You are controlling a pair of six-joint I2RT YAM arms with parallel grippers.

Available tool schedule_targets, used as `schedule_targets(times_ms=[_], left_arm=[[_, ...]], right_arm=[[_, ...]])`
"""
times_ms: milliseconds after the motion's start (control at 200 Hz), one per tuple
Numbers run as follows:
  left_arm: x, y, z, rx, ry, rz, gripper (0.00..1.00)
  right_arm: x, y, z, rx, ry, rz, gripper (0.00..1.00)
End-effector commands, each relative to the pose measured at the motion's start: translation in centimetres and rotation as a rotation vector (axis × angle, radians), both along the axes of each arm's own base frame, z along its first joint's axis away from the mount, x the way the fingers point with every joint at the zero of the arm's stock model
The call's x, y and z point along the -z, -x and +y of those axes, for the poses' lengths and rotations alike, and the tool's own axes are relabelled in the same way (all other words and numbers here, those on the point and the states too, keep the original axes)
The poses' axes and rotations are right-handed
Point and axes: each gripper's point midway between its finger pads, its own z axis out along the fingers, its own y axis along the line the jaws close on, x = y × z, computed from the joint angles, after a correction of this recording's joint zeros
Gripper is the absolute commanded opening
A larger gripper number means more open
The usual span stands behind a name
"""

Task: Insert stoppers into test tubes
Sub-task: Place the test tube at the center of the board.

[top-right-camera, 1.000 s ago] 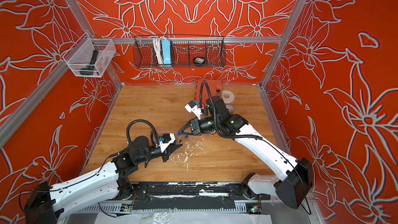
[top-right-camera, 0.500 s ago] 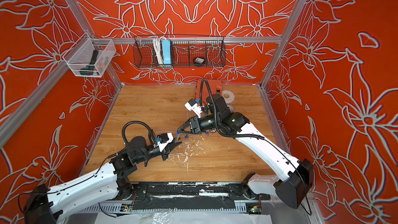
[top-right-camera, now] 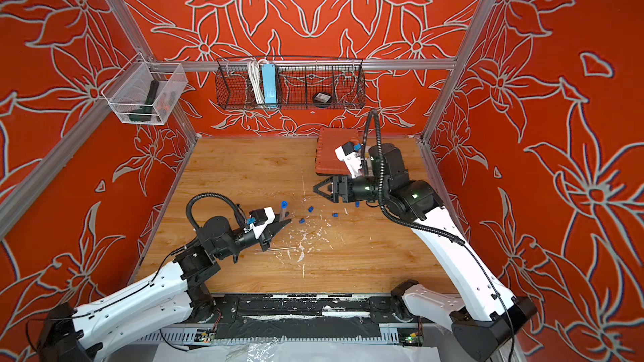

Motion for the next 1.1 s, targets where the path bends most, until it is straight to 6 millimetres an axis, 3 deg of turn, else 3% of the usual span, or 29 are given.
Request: schedule_targets(times_ms=[0, 165, 225, 400, 555, 761, 1091], left_arm=[[0.4, -1.8, 0.9, -0.025, -0.069, 0.044, 0.0], [1.8, -5.8, 2.9, -0.137, -0.156, 0.136, 0.0], [3.7, -7.3, 3.4, -0.162, -0.208, 0.194, 0.0], [6.9, -10.6, 5.6, -0.221, -0.316, 0.25, 0.0], [9.5, -14.4, 7.0, -0.233, -0.337, 0.421, 0.0], [14.1, -16.6, 7.4, -0.175, -0.553, 0.461, 0.0], [19.2, -19.9, 8.7, -0.115, -0.834, 0.615, 0.03]], right_arm=[[4.7, -1.9, -3.4, 0.13, 0.173, 0.054, 0.75], [9.9, -2.0, -6.5, 0.195, 0.289, 0.187, 0.74], [10.9, -1.8, -7.4, 0.217, 0.308, 0.203, 0.74], [12.1, -1.7, -8.1, 0.245, 0.304, 0.214, 0.74], [12.9, -1.4, -8.3, 0.239, 0.315, 0.23, 0.74], [13.4, -1.0, -8.5, 0.243, 0.307, 0.239, 0.74], [14.3, 0.3, -8.5, 0.221, 0.293, 0.28, 0.74]])
